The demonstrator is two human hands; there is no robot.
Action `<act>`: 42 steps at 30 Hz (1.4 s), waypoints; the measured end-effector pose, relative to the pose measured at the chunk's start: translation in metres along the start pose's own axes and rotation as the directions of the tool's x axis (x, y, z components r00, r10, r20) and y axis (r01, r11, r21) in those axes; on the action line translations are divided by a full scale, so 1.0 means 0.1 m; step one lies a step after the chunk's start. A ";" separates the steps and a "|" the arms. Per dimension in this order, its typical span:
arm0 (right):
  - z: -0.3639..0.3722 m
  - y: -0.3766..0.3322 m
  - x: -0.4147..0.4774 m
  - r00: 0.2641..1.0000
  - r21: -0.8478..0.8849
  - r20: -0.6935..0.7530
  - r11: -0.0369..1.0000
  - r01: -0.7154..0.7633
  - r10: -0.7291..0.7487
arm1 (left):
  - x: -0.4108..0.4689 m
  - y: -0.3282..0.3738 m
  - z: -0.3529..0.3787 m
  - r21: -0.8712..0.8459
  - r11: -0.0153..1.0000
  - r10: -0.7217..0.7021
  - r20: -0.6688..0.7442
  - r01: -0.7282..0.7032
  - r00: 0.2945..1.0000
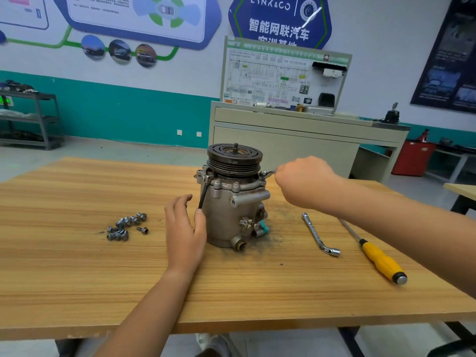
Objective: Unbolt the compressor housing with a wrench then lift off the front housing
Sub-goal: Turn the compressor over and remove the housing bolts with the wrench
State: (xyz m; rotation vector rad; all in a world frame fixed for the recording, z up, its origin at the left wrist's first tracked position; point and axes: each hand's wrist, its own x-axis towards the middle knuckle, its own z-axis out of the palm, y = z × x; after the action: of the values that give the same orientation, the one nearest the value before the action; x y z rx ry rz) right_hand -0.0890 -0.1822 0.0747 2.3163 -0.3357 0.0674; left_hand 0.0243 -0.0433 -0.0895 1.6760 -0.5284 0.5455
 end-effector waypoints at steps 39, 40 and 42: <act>-0.05 -0.04 0.01 1.000 0.083 -0.021 0.997 -0.009 0.011 | -0.02 0.01 0.02 -0.006 1.000 0.007 0.062 -0.006 0.998; -0.06 -0.03 0.02 1.000 0.063 -0.021 0.998 0.007 -0.006 | -0.02 0.01 0.02 -0.009 1.000 0.006 0.065 -0.005 0.998; -0.05 0.01 0.04 1.000 0.054 -0.014 0.998 0.027 -0.026 | -0.02 0.01 0.02 -0.019 1.000 0.004 0.065 -0.003 0.998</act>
State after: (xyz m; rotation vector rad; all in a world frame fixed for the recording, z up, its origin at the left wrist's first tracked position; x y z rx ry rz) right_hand -0.0848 -0.1806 0.0794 2.3720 -0.2997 0.0803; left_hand 0.0224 -0.0453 -0.0901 1.6793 -0.5819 0.4882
